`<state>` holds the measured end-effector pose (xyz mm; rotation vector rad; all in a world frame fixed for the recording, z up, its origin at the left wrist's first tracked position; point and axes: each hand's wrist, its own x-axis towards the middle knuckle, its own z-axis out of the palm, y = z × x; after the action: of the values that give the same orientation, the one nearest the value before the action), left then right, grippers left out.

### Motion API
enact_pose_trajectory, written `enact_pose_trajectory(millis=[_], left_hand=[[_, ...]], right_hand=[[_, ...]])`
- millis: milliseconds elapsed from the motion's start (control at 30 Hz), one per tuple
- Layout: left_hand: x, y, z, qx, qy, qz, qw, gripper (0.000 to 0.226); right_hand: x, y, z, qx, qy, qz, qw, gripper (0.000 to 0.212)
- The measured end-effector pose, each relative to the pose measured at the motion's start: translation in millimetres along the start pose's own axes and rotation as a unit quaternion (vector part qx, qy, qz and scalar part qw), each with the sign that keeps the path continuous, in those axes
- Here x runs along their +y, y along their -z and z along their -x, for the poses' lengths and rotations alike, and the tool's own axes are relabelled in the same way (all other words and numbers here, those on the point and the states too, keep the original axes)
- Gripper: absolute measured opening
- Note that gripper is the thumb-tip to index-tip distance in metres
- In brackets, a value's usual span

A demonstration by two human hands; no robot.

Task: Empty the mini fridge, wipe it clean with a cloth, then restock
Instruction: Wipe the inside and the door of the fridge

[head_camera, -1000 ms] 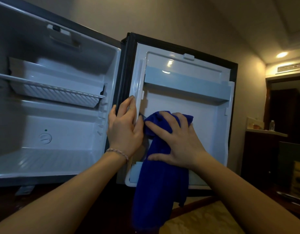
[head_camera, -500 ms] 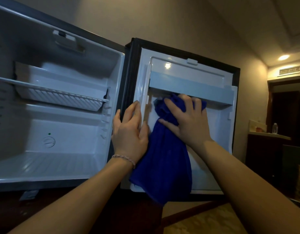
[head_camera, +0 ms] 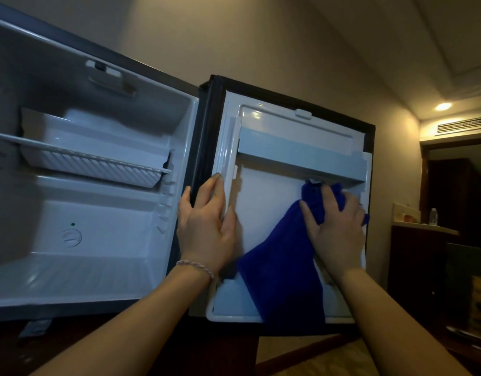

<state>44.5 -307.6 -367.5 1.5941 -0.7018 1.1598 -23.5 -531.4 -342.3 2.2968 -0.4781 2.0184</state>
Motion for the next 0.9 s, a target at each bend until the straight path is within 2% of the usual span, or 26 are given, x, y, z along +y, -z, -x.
enact_pose_trajectory(millis=[167, 300, 467, 667, 767, 900], left_hand=[[0, -2, 0, -0.006, 0.007, -0.022, 1.000, 0.056], [1, -4, 1, -0.006, 0.017, -0.019, 1.000, 0.054], [-1, -4, 1, 0.011, 0.004, -0.019, 1.000, 0.053], [-4, -4, 0, 0.005, -0.016, -0.010, 1.000, 0.053], [-6, -2, 0, 0.004, -0.019, -0.001, 1.000, 0.054], [-4, 0, 0, -0.003, -0.015, 0.001, 1.000, 0.057]], right_hand=[[-26, -7, 3, -0.005, -0.105, -0.050, 0.993, 0.067], [-66, -9, 1, -0.014, -0.031, -0.057, 0.998, 0.064], [-107, -7, 2, -0.018, 0.087, -0.004, 0.996, 0.060], [-86, -5, -9, -0.031, 0.113, -0.019, 0.993, 0.054], [-62, -3, -15, -0.021, 0.099, -0.010, 0.995, 0.053], [-27, 2, -17, -0.049, 0.068, 0.010, 0.996, 0.056]])
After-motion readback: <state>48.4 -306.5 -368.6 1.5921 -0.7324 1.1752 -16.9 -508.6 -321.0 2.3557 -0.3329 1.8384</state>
